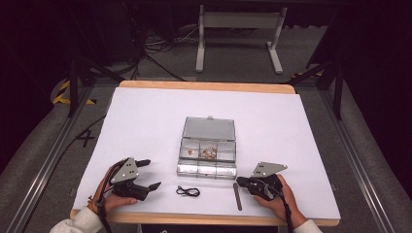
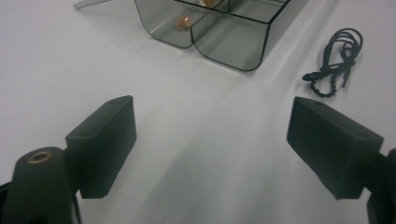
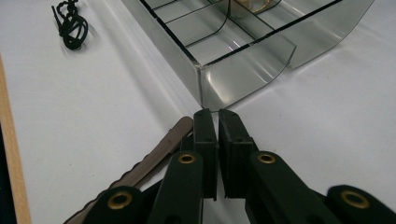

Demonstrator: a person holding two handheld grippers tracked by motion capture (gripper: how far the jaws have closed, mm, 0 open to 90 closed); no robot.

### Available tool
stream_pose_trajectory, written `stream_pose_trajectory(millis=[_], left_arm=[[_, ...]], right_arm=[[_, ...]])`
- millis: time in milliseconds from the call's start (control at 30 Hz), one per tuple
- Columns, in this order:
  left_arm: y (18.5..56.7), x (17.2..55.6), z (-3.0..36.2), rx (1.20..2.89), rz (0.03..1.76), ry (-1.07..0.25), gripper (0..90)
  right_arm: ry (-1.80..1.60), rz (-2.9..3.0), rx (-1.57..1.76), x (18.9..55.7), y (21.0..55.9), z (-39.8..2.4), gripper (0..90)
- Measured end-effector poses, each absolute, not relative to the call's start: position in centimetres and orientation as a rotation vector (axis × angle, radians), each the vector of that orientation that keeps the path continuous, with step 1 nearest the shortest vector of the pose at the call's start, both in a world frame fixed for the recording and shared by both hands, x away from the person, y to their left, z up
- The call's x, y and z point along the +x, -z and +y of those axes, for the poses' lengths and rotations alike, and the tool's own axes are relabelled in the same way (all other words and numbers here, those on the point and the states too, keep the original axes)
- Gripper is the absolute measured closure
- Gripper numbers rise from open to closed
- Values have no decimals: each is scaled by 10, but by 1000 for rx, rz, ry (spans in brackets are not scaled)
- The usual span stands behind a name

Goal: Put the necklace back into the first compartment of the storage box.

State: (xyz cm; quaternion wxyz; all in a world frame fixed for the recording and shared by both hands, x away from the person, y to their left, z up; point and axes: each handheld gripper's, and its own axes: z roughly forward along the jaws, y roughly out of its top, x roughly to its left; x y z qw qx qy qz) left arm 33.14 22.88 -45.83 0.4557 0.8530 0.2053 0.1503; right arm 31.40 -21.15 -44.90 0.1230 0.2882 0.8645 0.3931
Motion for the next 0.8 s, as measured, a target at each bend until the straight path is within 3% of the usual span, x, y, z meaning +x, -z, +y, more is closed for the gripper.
stream_pose_trajectory(millis=[800], left_arm=[[458, 332, 231, 2083, 512, -358, 166]], right_arm=[[-1160, 2468, 862, 318, 441, -223, 872]])
